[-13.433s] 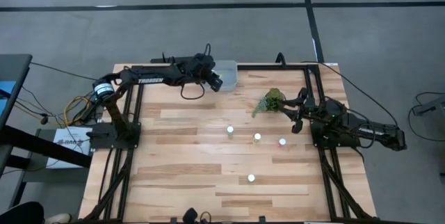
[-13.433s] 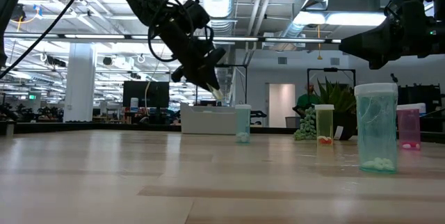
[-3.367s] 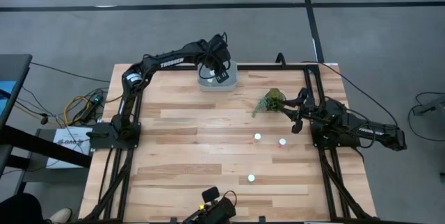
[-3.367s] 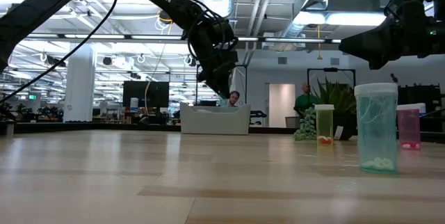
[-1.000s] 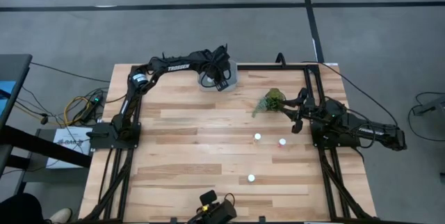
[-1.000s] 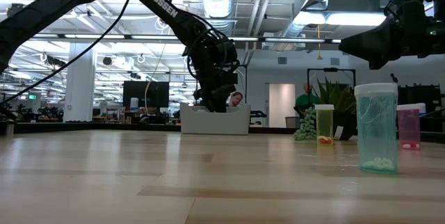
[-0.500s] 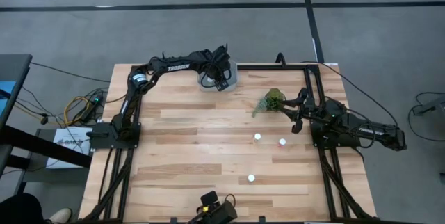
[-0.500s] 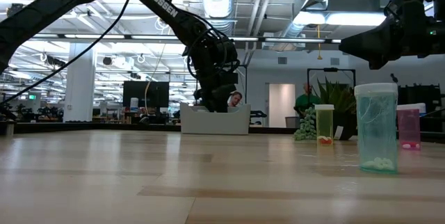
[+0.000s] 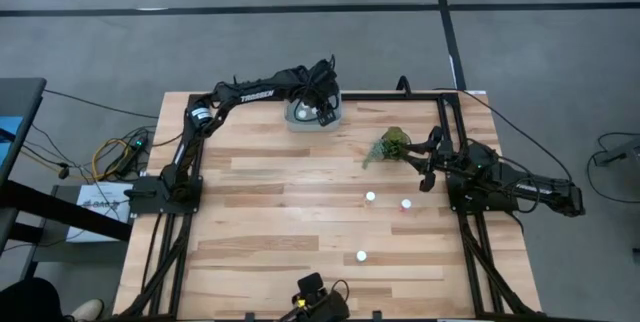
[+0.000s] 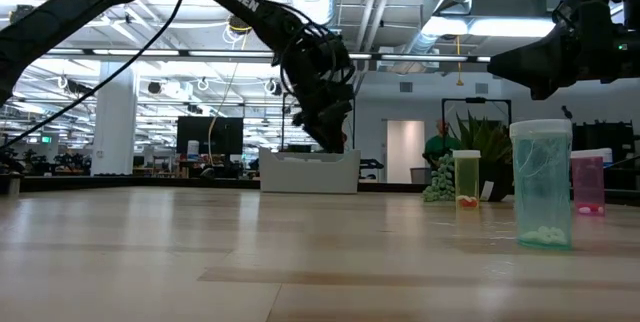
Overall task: Pick and place pill bottles into a basket
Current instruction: Put the yellow medicine bottle in the gray bin
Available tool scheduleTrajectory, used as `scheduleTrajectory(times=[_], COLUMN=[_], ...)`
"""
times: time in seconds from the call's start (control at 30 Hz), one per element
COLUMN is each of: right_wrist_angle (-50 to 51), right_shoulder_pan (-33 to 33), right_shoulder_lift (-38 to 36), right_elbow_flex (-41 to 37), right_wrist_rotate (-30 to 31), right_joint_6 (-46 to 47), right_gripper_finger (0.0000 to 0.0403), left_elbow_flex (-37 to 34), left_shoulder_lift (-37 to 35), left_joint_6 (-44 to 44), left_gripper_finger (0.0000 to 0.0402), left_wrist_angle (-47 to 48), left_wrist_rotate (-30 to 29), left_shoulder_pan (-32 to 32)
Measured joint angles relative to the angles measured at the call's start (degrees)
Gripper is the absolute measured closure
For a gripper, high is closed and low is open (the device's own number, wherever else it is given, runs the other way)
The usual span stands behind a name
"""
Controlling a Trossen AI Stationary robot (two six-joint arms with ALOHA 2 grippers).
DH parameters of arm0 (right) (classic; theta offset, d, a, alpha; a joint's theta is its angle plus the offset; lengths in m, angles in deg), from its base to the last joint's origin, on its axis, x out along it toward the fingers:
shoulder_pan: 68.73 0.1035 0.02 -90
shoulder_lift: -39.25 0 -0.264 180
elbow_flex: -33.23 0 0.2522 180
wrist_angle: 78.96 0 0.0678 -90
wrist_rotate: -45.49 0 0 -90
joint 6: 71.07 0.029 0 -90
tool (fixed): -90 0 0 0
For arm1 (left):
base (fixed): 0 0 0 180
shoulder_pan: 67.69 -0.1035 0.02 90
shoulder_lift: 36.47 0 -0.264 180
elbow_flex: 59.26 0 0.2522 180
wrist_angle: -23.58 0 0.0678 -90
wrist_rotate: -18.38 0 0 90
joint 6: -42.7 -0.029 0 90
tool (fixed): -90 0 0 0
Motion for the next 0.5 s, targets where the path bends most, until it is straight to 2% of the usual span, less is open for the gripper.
scheduleTrajectory(times=[0.17,0.3,0.5], right_wrist_angle=[0.00,0.00,0.00], right_shoulder_pan=[0.00,0.00,0.00], right_shoulder_lift=[0.00,0.00,0.00], right_elbow_flex=[-0.01,0.00,-0.01], right_wrist_rotate=[0.00,0.00,0.00], right_joint_6=[0.01,0.01,0.01], right_gripper_finger=[0.0282,0.0282,0.0282], left_elbow_flex=[4.66,10.58,18.87], left_shoulder_lift=[0.00,-0.01,-0.40], left_joint_6=[-0.09,0.12,0.72], left_gripper_finger=[0.0195,0.0195,0.0214], left_wrist_angle=[4.29,12.14,23.11], left_wrist_rotate=[-1.26,-1.55,-1.06], left_shoulder_pan=[0.36,1.48,7.70])
